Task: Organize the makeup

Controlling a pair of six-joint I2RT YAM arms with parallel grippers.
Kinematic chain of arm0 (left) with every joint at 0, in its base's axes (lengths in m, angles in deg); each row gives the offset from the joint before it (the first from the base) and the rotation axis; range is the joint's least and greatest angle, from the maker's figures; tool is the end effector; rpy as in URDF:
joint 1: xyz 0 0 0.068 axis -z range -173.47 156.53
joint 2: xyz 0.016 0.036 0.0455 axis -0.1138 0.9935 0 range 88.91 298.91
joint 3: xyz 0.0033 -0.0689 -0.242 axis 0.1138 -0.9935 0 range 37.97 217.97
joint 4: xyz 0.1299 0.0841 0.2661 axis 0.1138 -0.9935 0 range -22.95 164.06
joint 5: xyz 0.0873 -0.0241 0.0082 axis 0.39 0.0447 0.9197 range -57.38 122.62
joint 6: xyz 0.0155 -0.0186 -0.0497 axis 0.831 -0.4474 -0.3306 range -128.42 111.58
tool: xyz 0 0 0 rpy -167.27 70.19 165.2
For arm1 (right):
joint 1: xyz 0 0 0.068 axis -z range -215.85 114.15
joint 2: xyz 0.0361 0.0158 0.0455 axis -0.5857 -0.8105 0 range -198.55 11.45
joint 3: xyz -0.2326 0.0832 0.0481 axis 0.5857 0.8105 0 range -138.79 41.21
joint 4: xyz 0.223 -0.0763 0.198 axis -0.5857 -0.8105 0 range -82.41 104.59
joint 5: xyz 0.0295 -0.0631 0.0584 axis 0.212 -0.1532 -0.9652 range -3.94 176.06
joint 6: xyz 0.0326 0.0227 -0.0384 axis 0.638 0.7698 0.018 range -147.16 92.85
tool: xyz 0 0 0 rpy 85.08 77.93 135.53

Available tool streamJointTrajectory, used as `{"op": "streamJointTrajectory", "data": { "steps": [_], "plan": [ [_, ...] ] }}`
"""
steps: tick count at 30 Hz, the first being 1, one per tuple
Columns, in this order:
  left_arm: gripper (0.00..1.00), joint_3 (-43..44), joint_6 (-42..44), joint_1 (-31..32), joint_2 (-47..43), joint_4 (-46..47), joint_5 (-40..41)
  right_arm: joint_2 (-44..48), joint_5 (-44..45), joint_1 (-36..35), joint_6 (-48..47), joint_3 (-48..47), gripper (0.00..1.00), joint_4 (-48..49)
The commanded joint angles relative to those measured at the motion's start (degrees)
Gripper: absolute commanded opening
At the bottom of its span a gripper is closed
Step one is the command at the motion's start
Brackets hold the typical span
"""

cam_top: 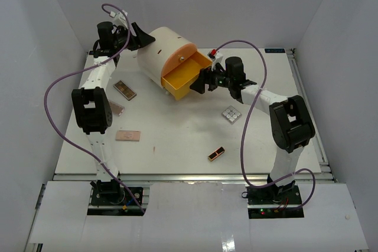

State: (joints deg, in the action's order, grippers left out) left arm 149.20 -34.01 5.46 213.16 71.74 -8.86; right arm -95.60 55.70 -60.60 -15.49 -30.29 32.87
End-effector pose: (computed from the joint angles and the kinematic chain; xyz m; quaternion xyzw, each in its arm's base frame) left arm 0.5551 -0.0145 0.2788 0.0375 0.7730 -0.3956 0.4945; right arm 0.4159 0.2127 0.1911 -0.2428 0.7545 0.3791 0.4777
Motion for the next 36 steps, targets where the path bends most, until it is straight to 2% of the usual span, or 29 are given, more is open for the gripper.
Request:
{"op": "streamJointTrajectory", "data": {
  "steps": [1, 4, 8, 10, 12, 16, 17, 18, 22, 28, 32, 34, 36],
  "plan": [
    [0.85, 1.27, -0.17, -1.18, -2.67, -6.49, 3.78, 4.57, -3.91, 1.37, -2.78, -0.5, 0.93, 1.05],
    [0.91, 4.57, -2.33, -1.9, -5.02, -5.66, 6.43, 9.17, -11.59, 3.8, -8.46, 2.24, 0.98, -0.74],
    [0.95, 8.99, -4.49, -3.06, -6.85, -5.27, 9.81, 15.23, -22.65, 5.41, -20.5, 6.37, 0.97, -8.15],
    [0.96, 9.12, -5.39, -3.94, -9.4, -4.8, 12.65, 18.36, -28.83, 5.54, -34.52, 6.85, 0.96, -19.95],
    [0.97, 6.34, -5.77, -4.83, -12.35, -3.99, 15.38, 19.92, -33.53, 5.19, -54.53, 5.89, 0.96, -38.21],
    [0.97, -3.14, -4.95, -5.69, -20.35, -2.96, 17.29, 20.41, -26.17, 1.72, -93.03, 3.59, 0.96, -70.18],
    [0.97, -4.79, -4.1, -5.7, -21.66, -2.95, 17.05, 20.94, -23.48, 0.48, -101.08, 4.85, 0.95, -74.76],
    [0.97, -7.25, -3.64, -5.7, -23.65, -2.67, 17.01, 21.76, -21.93, -0.18, -104.19, 6.56, 0.95, -75.5],
    [0.97, -26.97, -1.28, -5.7, -38.05, 0.71, 13.44, 26.55, -12.43, -5.9, -104.16, 15.17, 0.95, -70.0],
    [0.97, -53.35, 0.29, -5.7, -58.14, 4.13, 9.73, 27.58, -7.68, -13.07, -100.14, 19.51, 0.97, -66.89],
    [0.97, -66.19, -1.22, -5.66, -67.42, 5.71, 8.17, 26.52, -1.94, -17.47, -95.81, 22.82, 0.99, -62.74],
    [0.97, -69.62, -0.49, -5.7, -69.5, 5.83, 8.41, 25.63, -1.2, -18.54, -92.92, 23.72, 1.0, -59.64],
    [0.97, -72.61, 0.91, -5.61, -71.06, 3.96, 9.22, 24.93, -0.57, -18.86, -90.57, 24.13, 0.93, -57.27]
  ]
}}
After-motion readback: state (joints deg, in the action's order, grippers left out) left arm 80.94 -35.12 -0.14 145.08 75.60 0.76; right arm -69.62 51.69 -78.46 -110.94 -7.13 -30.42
